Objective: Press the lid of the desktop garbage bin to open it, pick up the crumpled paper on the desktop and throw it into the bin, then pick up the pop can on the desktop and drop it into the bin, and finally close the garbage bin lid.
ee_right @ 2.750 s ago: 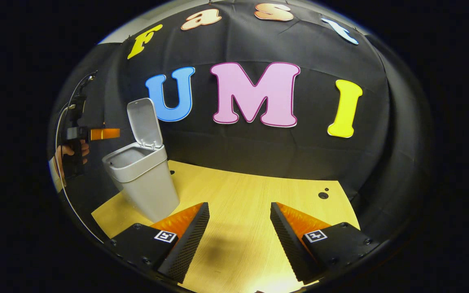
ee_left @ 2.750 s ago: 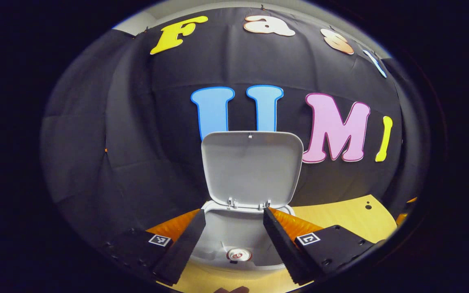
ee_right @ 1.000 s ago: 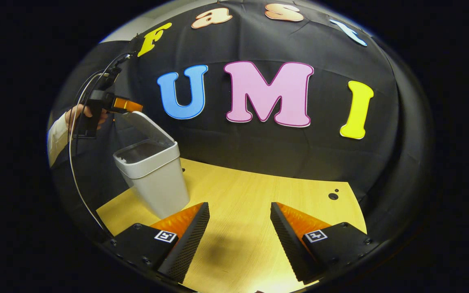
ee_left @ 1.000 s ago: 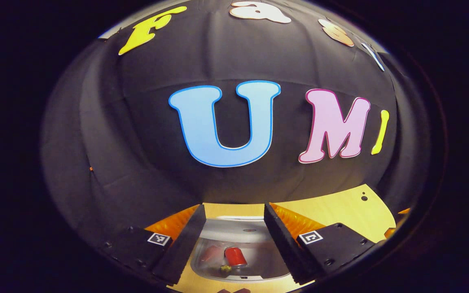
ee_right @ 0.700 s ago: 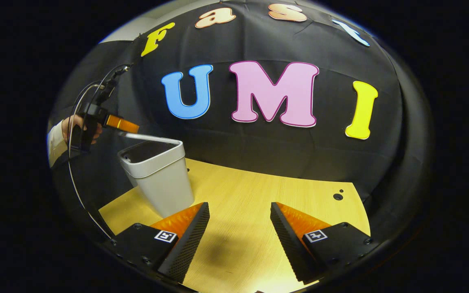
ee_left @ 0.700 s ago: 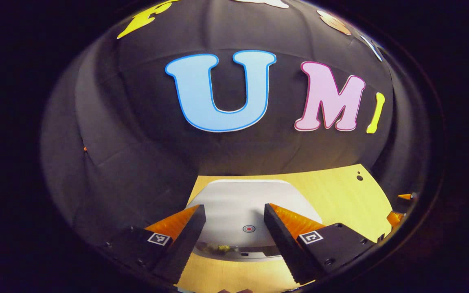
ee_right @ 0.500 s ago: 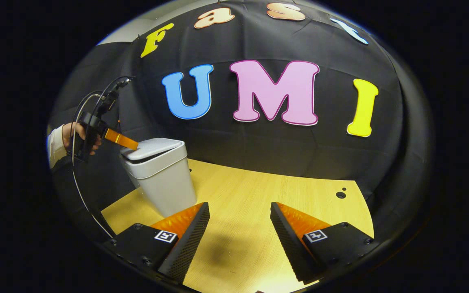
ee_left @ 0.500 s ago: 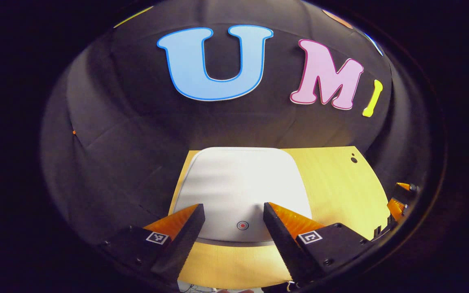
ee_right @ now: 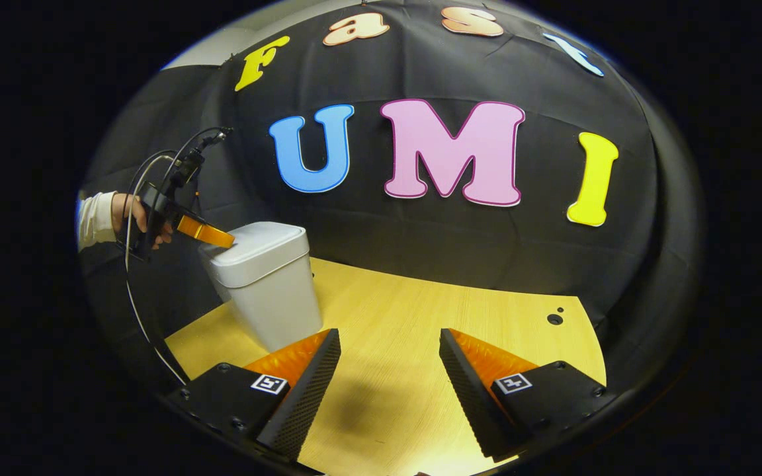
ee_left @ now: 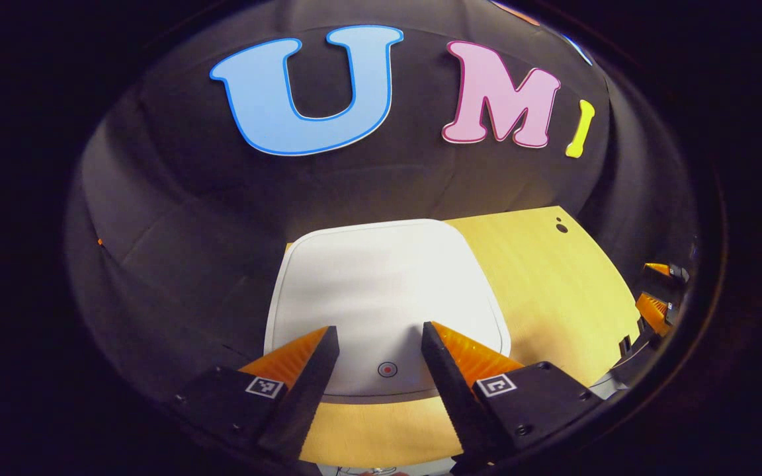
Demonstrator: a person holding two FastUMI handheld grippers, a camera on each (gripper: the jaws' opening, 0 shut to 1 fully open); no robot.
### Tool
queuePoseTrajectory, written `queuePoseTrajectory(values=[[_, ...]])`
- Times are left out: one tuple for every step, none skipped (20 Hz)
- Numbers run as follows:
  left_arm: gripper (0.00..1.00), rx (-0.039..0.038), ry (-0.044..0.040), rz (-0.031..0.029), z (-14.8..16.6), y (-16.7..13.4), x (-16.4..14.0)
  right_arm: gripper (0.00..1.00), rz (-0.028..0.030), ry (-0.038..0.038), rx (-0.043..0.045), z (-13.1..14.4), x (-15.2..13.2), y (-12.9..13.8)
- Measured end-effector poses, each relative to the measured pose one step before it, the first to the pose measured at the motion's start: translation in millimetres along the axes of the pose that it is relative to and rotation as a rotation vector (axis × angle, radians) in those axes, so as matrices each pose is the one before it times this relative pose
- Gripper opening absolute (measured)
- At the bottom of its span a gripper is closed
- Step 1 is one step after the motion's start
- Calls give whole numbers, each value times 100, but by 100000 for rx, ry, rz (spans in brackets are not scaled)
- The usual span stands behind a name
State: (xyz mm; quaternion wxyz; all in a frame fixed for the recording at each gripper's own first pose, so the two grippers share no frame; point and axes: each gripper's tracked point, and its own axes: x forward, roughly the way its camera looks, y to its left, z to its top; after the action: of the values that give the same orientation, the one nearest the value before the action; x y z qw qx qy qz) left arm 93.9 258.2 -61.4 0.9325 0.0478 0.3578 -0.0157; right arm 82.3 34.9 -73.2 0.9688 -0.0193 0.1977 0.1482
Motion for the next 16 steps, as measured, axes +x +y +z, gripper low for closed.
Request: queuePoseTrajectory(values=[[90,-300,-5761,-185,535,-338,248,97,48,104,517,19,-73,282],[92,1788,-4626,2960,483,-55,-155,97,333,-195,287,491,-207,405],[92,-437,-5405,-1291,562,-463,-159,97,-318,-1039,-893,651,-319,261],[96,-1590,-5925,-2423,949,-945,-424,97,-563,-868,-804,548,-242,111],[95,-1105,-4088,-1386,462,-924,-582,97,-813,-1345,-612,680,-541,214],[95,-551,-3824,-580,552,-590,-544,97,-643,-1260,-103,572,-426,207],[95,17,-5820,-1087,1097,-836,-494,97,-743,-1174,124,543,-513,254],[95,-180,-4461,-1333,707,-619,-693,97,-829,-1227,-105,574,-614,263],[95,-730,-4184,-1659,867,-890,-519,97,-1036,-828,-412,361,-608,151],[95,-2250,-5858,-3256,1161,-1953,-616,97,-1946,-1117,-669,446,-721,25],[95,-1190,-2817,-1436,421,-1076,-295,97,-2207,-1808,-780,479,-760,40],[95,-1351,-2061,-770,102,-878,-500,97,-2018,-1649,-497,474,-536,-87],[95,-894,-1809,-354,65,-978,-663,97,-2155,-1881,-215,393,-565,-220],[95,287,-1791,-107,13,-984,-677,97,-1779,-1631,331,475,-469,-236],[95,1613,-2160,1397,114,-966,-797,97,-1797,-1593,843,457,-484,-289],[95,482,-2164,1563,272,-911,-699,97,-3069,-3611,-110,935,-631,-860]])
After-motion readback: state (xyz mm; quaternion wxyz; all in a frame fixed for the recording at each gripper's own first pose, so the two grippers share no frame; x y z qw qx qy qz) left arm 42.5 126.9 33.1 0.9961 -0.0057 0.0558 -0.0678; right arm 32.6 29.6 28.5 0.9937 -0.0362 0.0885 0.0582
